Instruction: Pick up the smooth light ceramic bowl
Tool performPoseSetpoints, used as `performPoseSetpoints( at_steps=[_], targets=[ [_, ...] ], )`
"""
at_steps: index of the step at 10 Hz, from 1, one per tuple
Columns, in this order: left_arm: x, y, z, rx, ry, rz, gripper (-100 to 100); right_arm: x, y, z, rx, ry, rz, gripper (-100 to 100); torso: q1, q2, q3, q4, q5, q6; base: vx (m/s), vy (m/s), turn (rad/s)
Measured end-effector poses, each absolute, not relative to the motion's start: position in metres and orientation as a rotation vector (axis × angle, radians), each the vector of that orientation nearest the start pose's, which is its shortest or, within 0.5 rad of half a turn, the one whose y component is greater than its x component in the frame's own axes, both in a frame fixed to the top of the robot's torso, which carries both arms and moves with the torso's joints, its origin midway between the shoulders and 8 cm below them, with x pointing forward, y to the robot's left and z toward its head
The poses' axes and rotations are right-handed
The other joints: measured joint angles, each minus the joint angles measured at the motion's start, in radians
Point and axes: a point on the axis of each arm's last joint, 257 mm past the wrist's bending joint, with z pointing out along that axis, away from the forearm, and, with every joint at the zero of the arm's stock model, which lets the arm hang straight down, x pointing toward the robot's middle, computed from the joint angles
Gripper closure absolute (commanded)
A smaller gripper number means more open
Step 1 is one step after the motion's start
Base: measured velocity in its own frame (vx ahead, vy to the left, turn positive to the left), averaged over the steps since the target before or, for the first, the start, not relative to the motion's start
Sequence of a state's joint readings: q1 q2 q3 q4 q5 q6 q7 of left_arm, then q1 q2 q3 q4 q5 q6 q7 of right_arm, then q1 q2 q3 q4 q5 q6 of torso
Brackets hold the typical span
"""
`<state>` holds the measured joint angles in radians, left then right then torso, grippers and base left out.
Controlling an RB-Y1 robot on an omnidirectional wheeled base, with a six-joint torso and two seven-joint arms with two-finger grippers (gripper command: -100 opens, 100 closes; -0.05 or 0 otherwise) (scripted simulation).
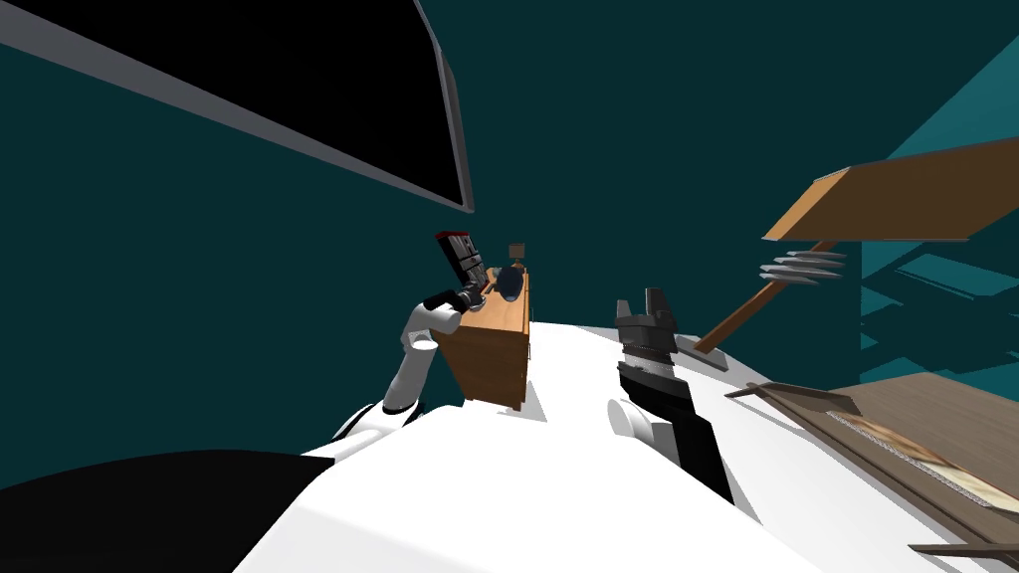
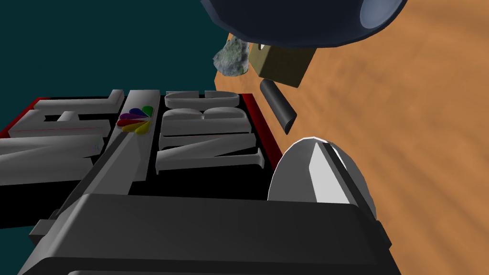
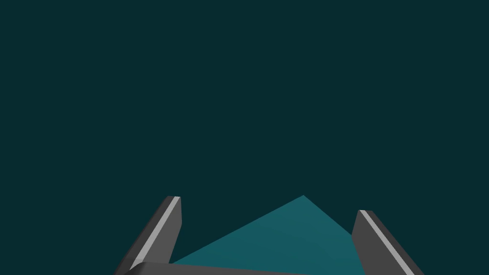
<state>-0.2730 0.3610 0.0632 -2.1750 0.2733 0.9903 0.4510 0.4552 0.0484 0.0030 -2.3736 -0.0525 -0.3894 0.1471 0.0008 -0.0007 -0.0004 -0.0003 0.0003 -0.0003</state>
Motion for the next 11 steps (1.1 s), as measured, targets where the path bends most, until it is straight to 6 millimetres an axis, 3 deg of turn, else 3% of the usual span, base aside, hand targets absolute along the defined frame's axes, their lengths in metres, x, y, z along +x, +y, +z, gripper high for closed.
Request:
performPoseSetpoints(
  at_steps=[11],
  targets=[
    [0.542, 0.231, -0.061, -1.696, 1.412, -1.25, -100, 0.343, -0.283, 0.059, 0.653, 0.564, 1.226, 0, 0.0, 0.0, 0.0, 0.0, 0.0, 0.0, 0.004, 0.012, -0.02]
  ],
)
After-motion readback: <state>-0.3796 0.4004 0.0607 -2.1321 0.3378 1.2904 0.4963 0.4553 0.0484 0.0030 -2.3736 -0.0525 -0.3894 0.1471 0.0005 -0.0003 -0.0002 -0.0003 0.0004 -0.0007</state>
